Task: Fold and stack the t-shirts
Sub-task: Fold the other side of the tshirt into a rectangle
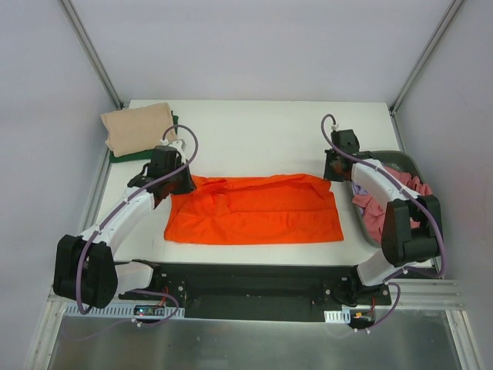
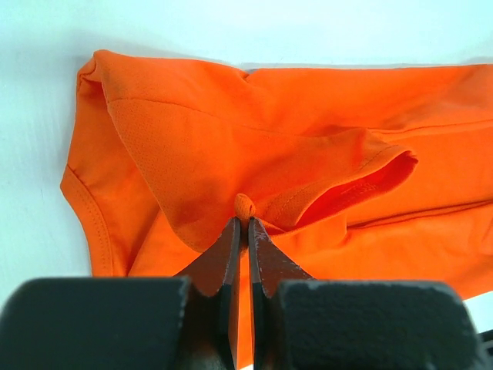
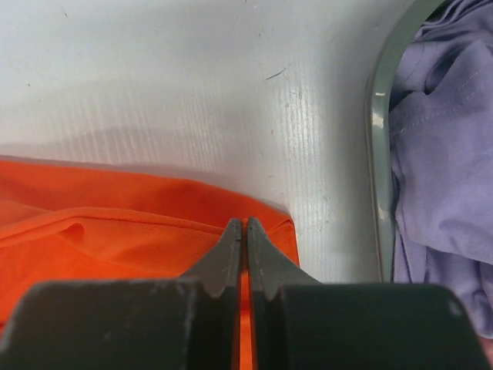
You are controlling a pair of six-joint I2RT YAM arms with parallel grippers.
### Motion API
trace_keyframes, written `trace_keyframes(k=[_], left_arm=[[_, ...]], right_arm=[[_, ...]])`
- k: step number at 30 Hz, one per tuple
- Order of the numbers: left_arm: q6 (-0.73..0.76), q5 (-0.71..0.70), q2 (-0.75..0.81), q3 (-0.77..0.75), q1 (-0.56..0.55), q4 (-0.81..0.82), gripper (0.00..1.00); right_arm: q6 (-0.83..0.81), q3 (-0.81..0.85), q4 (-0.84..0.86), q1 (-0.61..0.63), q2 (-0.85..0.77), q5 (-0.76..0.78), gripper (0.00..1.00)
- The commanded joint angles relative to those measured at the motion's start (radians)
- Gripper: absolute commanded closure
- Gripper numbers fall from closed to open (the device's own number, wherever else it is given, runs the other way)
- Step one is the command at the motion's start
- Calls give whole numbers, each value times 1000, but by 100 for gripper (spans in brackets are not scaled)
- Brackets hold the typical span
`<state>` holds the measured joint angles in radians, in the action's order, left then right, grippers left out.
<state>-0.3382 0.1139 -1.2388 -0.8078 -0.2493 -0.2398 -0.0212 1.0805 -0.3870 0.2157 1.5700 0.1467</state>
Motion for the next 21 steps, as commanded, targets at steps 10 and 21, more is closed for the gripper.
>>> trace_keyframes(k=[10, 21], left_arm=[[-39, 27, 166, 78, -7, 23, 100], [-85, 15, 236, 211, -7, 23, 100]], right_arm=[[-6, -25, -4, -1, -103, 54, 99], [7, -88, 10, 1, -113, 28, 99]])
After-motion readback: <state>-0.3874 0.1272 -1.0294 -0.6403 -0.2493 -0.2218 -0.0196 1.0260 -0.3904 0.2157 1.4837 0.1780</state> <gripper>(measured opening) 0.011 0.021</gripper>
